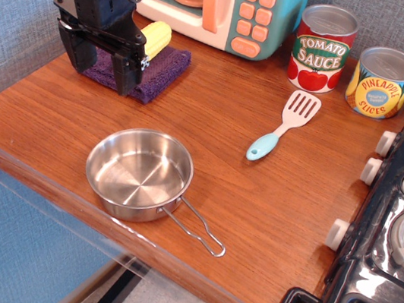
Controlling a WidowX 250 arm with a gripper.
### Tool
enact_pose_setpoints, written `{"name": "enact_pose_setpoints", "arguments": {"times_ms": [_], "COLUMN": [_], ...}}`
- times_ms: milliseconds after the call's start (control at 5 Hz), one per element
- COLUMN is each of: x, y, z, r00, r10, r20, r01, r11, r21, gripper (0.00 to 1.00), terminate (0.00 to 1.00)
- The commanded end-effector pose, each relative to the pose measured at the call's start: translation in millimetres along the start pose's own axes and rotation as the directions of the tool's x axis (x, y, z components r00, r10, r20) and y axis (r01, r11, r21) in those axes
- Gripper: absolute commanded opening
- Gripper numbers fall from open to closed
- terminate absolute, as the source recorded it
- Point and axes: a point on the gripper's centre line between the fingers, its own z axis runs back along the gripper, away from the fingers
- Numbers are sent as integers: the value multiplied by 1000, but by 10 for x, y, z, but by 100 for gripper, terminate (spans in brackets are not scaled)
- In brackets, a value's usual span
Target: Move the pan to the middle of the spatula and purple towel
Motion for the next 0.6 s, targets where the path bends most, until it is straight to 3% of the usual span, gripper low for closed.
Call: {"name": "enact_pose_setpoints", "arguments": {"times_ms": [0, 400], "x": [0, -406], "y": [0, -295], "z": [0, -194], "r00": [1000, 997], "r10": [0, -31], "r20": [0, -73], "r01": [0, 27], "r11": [1000, 998], "r21": [0, -60], "gripper": [100, 100], "terminate": [0, 0]}}
